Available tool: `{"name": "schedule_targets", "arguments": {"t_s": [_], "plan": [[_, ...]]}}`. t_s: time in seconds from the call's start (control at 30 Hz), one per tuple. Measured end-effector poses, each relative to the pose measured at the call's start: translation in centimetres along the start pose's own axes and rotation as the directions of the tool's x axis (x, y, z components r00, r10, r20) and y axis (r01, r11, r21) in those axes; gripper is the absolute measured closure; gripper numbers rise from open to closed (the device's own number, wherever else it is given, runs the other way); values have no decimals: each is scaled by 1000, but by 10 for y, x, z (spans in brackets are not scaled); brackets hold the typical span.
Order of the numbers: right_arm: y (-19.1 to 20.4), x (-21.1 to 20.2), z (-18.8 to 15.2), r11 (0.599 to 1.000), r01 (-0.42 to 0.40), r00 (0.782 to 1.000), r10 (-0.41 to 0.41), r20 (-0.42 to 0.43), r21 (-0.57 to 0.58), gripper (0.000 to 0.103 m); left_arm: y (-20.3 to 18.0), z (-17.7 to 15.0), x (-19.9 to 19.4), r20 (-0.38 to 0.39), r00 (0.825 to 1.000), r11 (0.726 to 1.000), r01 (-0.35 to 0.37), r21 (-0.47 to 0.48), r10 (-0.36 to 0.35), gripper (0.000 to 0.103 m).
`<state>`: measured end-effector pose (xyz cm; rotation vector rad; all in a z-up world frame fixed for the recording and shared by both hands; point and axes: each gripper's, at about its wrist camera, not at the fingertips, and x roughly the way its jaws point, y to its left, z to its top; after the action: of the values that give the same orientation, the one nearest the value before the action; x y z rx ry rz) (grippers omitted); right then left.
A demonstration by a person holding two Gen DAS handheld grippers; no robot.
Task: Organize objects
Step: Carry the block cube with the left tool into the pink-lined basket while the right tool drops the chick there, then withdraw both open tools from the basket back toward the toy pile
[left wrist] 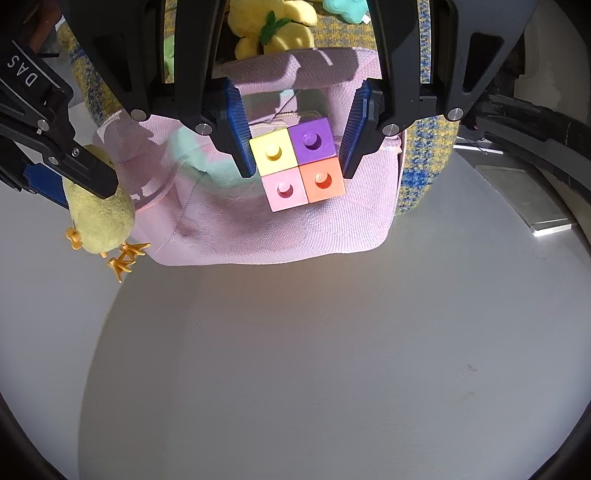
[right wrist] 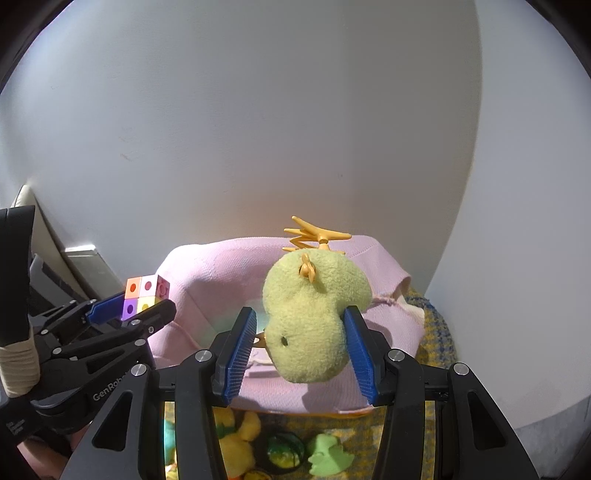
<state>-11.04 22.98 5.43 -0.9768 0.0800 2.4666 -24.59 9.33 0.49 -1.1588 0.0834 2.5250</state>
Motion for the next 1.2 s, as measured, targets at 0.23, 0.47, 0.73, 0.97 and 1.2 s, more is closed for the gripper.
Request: {"name": "schedule_targets", "arguments": {"t_s": [0.23, 0.47, 0.73, 0.97, 1.2], "plan": [[0, 15, 8, 1000, -13, 1000, 13, -13, -8, 54, 1, 5, 9, -5, 1000, 1000, 5, 8, -5, 57], [-1, 9, 10, 1000, 19, 999, -19, 28, -4, 15, 7, 5, 1, 20, 999, 999, -25, -24, 26, 16], [-8, -2, 11, 999, 33, 999, -33, 27, 24, 14, 15, 2, -12, 18, 998, 998, -57, -41, 58, 7], [-4, -18, 9, 999, 34, 998, -35, 45, 22, 14, 23, 2, -40, 40, 997, 997, -58, -55, 60, 6], [2, -43, 10, 999, 29, 996, -30, 82, 21, 14, 27, 4, -73, 87, 994, 996, -63, -55, 68, 3]]}}
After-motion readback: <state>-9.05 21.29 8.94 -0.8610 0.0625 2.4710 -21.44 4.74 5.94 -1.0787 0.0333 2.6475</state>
